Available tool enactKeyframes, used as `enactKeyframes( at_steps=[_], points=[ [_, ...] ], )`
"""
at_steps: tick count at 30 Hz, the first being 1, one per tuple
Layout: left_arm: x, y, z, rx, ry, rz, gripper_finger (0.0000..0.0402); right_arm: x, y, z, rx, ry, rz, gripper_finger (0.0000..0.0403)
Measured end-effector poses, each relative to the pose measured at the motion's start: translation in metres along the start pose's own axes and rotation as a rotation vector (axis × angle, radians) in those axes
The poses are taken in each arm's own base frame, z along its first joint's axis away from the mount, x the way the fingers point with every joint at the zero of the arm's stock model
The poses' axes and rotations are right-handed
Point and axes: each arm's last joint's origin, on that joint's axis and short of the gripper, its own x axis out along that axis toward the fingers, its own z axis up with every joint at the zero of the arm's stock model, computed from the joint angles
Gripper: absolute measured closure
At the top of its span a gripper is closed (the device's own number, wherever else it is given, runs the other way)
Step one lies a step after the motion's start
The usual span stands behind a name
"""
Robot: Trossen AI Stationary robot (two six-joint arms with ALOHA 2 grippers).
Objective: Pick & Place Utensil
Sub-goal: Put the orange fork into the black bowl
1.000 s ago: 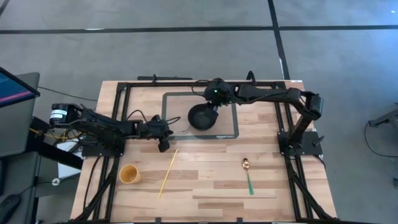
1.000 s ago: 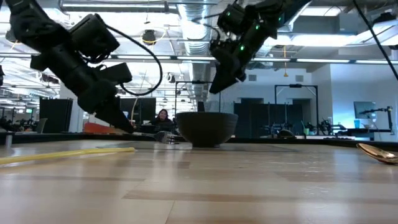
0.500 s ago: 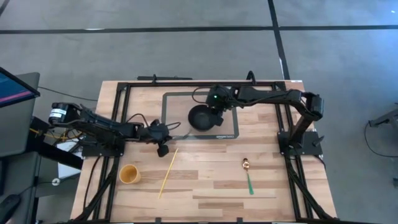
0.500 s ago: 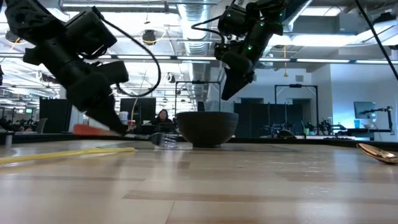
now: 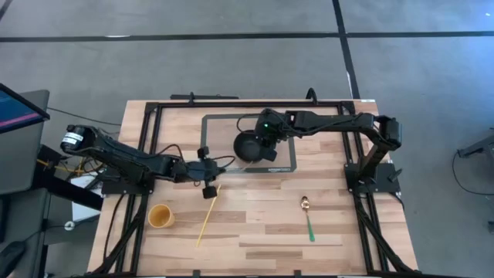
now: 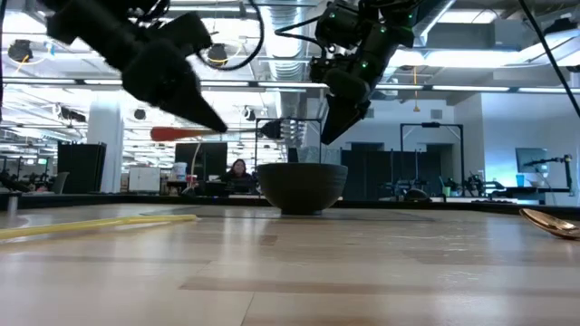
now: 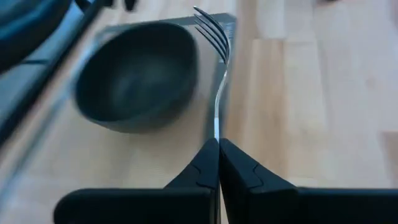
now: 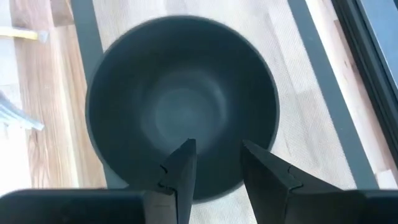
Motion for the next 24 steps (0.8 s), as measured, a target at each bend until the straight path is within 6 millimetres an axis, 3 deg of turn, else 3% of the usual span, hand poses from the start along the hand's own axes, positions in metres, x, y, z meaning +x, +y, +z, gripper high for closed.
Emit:
enactKeyframes(
  at_steps=[9,16,20,24],
  points=[
    [-0.001,0.037,0.047,0.198,0.095,0.125,0.0399,-0.013,-0.002,-0.019,-0.012,0.185,-0.102,0.0285],
    [0.041,0.056,0.05,0.376,0.317,0.082,0.0399,-0.031,-0.002,-0.017,-0.011,0.141,-0.114,0.0285],
    [0.066,0.06,0.057,0.451,0.356,0.085,0.0399,-0.019,0.001,-0.025,-0.001,0.137,-0.067,0.0285],
    [0.075,0.063,0.059,0.555,0.388,0.067,0.0399,-0.002,0.004,-0.038,0.037,0.106,-0.062,0.0285]
  ],
)
